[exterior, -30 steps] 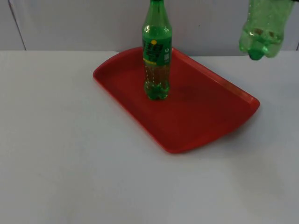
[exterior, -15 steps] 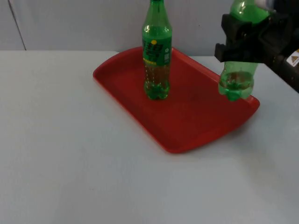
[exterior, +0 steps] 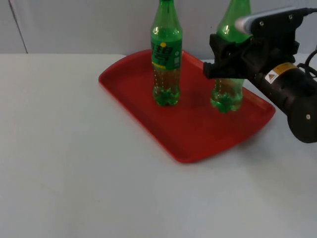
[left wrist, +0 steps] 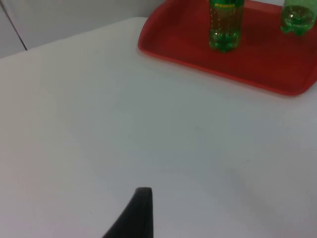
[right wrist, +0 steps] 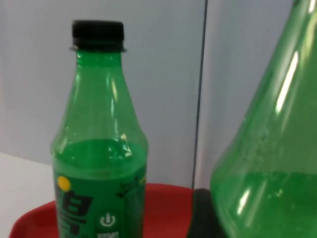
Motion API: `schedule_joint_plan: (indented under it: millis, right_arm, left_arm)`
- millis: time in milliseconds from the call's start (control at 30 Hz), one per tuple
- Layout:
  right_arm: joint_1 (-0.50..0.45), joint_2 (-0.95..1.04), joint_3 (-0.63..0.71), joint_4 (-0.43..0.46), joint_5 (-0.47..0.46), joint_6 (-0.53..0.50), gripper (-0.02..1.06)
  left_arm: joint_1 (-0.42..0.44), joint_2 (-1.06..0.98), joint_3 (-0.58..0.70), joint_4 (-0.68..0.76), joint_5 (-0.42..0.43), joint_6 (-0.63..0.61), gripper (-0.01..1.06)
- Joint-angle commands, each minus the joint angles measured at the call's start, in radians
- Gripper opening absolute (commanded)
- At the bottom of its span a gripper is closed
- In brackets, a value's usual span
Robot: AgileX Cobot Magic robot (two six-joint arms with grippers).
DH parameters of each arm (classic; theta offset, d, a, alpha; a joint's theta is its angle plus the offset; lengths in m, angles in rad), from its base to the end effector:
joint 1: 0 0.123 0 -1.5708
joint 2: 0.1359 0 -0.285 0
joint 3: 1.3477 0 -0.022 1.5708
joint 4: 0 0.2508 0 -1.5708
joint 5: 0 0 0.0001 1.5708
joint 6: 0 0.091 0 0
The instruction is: Place the bottle upright on the tray.
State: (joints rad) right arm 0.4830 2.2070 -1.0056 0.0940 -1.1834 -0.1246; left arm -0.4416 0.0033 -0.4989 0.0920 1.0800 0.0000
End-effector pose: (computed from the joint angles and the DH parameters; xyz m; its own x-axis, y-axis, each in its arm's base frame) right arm 0.3753 0.1879 0.1178 0.0939 -0.0507 -0.9943 -0.3790 0.9217 -0.0828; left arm -0.0016 0.0089 0.2757 -0.4137 0.2435 -0.8773 0.3799 0.9219 0.0767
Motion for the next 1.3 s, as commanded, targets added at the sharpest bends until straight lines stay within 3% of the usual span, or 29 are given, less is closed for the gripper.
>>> schedule_joint_plan:
  millis: [0,567,1100,1267]
  right_arm:
    - [-0.008,0.012,-0.022,0.019,-0.038,0.000,0.00]
    - [-0.025,0.071,-0.064,0.108,-0.038,0.002,0.00]
    - [-0.025,0.075,-0.064,0.117,-0.038,0.002,0.00]
    - [-0.025,0.075,-0.064,0.121,-0.004,-0.027,0.09]
  left_arm:
    - [-0.008,-0.003,0.003,0.005,-0.010,0.000,1.05]
    - [-0.008,-0.003,0.003,0.005,-0.010,0.000,1.05]
    - [-0.008,-0.003,0.003,0.005,-0.010,0.000,1.05]
    - [-0.008,-0.003,0.003,0.005,-0.010,0.000,1.05]
